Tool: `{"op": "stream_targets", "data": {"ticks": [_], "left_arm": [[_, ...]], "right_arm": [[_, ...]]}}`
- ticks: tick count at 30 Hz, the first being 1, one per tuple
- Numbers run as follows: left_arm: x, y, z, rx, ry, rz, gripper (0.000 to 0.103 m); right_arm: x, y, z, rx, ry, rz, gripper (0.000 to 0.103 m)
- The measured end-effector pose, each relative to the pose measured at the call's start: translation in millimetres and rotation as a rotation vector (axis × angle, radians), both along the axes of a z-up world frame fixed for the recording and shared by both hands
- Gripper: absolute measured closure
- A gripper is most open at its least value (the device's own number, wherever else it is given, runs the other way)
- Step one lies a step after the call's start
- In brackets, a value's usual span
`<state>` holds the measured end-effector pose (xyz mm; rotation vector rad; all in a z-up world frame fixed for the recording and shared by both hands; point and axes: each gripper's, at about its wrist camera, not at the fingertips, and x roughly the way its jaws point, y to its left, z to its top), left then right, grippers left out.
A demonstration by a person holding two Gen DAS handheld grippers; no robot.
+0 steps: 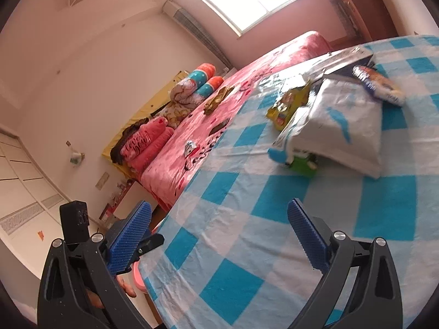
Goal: Collect trash
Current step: 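Move both open tools back toward the remaining trash on the table, then lower the left tool onto the green-and-white snack bag and close it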
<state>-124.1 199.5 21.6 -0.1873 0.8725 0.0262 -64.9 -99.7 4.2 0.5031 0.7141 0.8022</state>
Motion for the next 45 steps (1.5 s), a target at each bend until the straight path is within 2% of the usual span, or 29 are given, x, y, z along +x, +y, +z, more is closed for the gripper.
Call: {"op": "stream_targets", "data": {"ticks": [11, 18, 23, 25, 30, 35, 38, 39, 43, 45], "left_arm": [[27.5, -36.3, 2.0, -0.003, 0.060, -0.068, 0.014], [76.0, -64.3, 31.5, -0.011, 0.016, -0.124, 0.014], [143.5, -94.9, 59.9, -0.031, -0.024, -0.168, 0.014], [176.1, -107.8, 69.0, -0.016, -0.038, -0.166, 0.014], [260.5, -137.6, 78.3, -0.014, -0.042, -0.163, 0.014], [343.1, -162.6, 67.1, 0.025, 0.000, -0.115, 0.016], [383.5, -169.9, 51.8, 0.029, 0.071, -0.069, 0.028], [389.5, -169.9, 48.0, 0.026, 0.083, -0.057, 0.031], [418.9, -174.1, 29.2, 0.068, 0.155, -0.015, 0.032], [426.5, -171.8, 20.9, 0.053, 0.183, 0.007, 0.034]], "right_arm": [[16.2, -48.3, -6.3, 0.070, 0.063, -0.076, 0.005], [27.6, -77.1, -17.4, 0.116, 0.123, -0.105, 0.005], [34.5, -91.1, -25.3, 0.159, 0.162, -0.111, 0.005], [35.6, -95.6, -25.0, 0.162, 0.162, -0.110, 0.005], [36.0, -102.5, -22.5, 0.161, 0.152, -0.113, 0.005], [33.4, -112.5, -18.0, 0.135, 0.113, -0.170, 0.005], [33.8, -121.9, -18.1, 0.139, 0.106, -0.218, 0.005], [34.6, -124.4, -18.4, 0.145, 0.108, -0.225, 0.005], [36.8, -132.3, -21.3, 0.172, 0.119, -0.241, 0.005], [37.9, -131.8, -21.8, 0.177, 0.122, -0.235, 0.005]]}}
